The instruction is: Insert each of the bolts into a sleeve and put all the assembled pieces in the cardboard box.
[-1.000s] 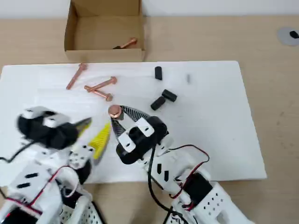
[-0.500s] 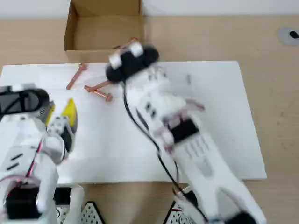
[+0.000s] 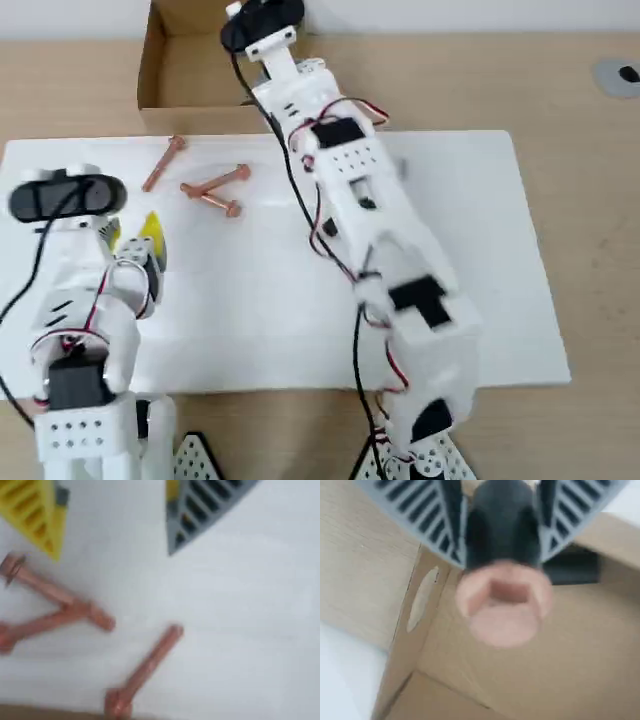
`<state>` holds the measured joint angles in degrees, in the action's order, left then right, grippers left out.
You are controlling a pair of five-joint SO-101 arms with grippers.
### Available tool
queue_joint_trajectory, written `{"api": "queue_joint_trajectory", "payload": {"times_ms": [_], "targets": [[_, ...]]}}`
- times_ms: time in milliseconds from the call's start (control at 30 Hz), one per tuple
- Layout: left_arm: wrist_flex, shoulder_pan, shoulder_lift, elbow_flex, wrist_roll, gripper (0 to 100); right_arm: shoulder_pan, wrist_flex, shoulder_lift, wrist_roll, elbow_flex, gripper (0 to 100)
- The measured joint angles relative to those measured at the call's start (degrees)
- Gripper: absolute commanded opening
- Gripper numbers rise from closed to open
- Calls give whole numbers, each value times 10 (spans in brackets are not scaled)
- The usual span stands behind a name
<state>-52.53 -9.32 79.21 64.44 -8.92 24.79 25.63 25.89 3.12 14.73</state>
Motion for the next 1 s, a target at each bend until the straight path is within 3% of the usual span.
{"api": "queue_joint_trajectory", "payload": {"times_ms": [533,933,1000], "targets": [[8,0,1,22,0,150,-17,81,391,-35,441,12],[-20,0,1,22,0,150,-22,206,503,-36,658,15],[-20,0,1,22,4,151,-22,228,503,-36,677,52]]}}
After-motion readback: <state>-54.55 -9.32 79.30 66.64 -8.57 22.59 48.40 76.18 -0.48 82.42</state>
